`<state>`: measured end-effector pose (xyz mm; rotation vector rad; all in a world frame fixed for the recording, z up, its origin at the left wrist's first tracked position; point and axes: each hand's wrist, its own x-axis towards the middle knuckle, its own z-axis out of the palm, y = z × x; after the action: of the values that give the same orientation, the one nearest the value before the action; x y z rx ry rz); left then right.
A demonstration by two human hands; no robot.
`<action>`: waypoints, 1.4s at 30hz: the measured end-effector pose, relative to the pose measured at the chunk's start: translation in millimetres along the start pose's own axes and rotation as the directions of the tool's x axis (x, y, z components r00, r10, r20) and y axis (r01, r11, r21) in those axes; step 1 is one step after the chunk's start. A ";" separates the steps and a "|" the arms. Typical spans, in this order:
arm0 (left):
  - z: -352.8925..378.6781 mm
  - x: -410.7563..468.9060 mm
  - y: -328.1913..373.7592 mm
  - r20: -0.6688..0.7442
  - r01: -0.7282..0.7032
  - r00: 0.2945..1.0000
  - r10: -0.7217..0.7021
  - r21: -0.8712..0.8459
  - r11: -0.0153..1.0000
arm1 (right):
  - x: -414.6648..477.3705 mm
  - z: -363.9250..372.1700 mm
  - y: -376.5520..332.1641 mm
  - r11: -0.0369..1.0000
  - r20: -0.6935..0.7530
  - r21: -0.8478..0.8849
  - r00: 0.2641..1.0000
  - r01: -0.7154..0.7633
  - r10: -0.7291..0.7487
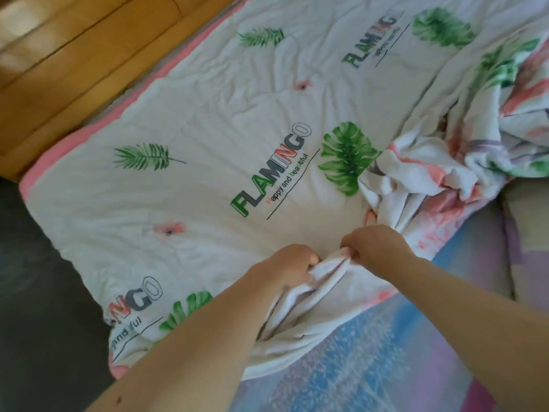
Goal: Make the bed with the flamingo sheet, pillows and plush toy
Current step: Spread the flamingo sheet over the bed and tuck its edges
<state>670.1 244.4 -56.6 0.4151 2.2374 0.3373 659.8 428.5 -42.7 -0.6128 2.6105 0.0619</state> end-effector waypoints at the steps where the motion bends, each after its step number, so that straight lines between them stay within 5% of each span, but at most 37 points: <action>1: 1.0 -0.7 1.7 0.001 0.008 1.000 -0.008 0.022 1.000 | -1.3 3.2 1.4 1.000 -0.003 -0.004 1.000 0.012 -0.012; 6: 13.2 -2.9 8.8 -0.065 0.044 0.997 -0.039 0.068 0.997 | -19.3 35.4 -10.9 0.999 -0.193 0.035 0.981 -0.015 0.021; 20: -6.3 -33.1 -22.8 -0.106 0.040 0.994 -0.037 0.030 0.999 | -27.9 -3.6 -51.0 0.980 0.013 0.175 0.995 -0.100 0.099; 38: -110.4 -100.3 -276.1 -0.181 0.147 0.977 -0.115 0.171 0.974 | 115.0 -76.5 -241.7 0.768 0.034 0.587 0.955 -0.258 0.295; 42: -160.9 -93.8 -318.7 -0.264 0.212 0.950 -0.168 0.145 0.966 | 164.2 -103.8 -246.4 0.803 0.013 0.557 0.970 -0.210 0.245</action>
<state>545.4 -99.8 -9.9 0.2524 2.5417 0.0973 591.4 124.2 -7.8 -0.0881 2.5585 -0.6335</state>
